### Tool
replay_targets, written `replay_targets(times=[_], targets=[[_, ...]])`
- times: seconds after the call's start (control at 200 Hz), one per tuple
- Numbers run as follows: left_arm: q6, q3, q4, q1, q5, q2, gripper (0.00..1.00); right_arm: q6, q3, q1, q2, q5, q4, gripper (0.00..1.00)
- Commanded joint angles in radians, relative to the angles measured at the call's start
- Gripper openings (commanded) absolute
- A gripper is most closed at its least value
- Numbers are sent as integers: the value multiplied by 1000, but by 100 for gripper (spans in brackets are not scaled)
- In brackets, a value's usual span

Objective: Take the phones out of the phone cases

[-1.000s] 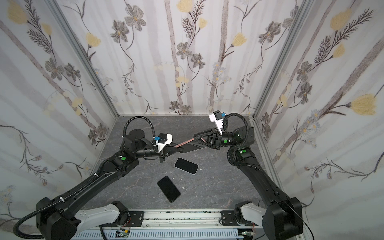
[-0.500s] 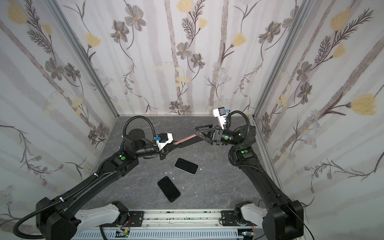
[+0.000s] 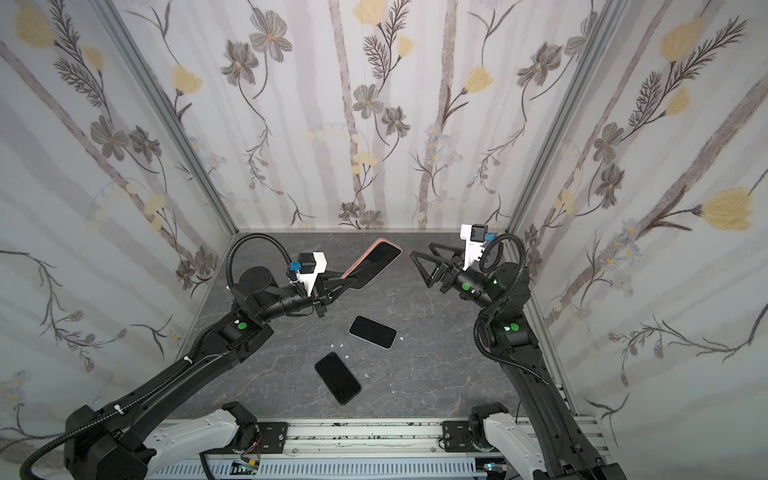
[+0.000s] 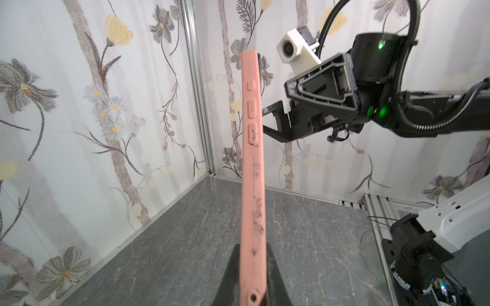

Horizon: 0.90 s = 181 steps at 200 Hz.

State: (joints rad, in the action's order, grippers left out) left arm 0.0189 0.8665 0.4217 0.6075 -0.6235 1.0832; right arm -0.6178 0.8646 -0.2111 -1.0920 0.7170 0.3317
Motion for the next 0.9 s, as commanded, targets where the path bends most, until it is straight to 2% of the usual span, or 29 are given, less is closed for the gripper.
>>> replay_targets(times=[0.0, 0.105, 0.19, 0.275, 0.37, 0.515, 0.695, 0.899], targets=[[-201, 1, 279, -5, -51, 5, 0, 46, -13, -24, -15, 106, 119, 93], [-257, 15, 330, -6, -106, 18, 0, 75, -2, -75, -28, 147, 148, 91], [-229, 2, 330, -6, -130, 6, 0, 56, 1, -94, -27, 157, 213, 89], [-197, -32, 331, -5, -94, -23, 0, 45, 11, -94, -15, 155, 248, 89], [-195, -28, 331, -9, -124, -28, 0, 47, 33, -102, -17, 205, 270, 89], [-210, -1, 334, -7, -173, -18, 0, 125, 43, -151, -35, 247, 252, 82], [-345, 16, 438, 4, -153, -1, 0, 229, 48, -214, -50, 208, 199, 74], [-491, 24, 541, 56, -100, 30, 0, 248, 67, -281, -77, 181, 248, 59]])
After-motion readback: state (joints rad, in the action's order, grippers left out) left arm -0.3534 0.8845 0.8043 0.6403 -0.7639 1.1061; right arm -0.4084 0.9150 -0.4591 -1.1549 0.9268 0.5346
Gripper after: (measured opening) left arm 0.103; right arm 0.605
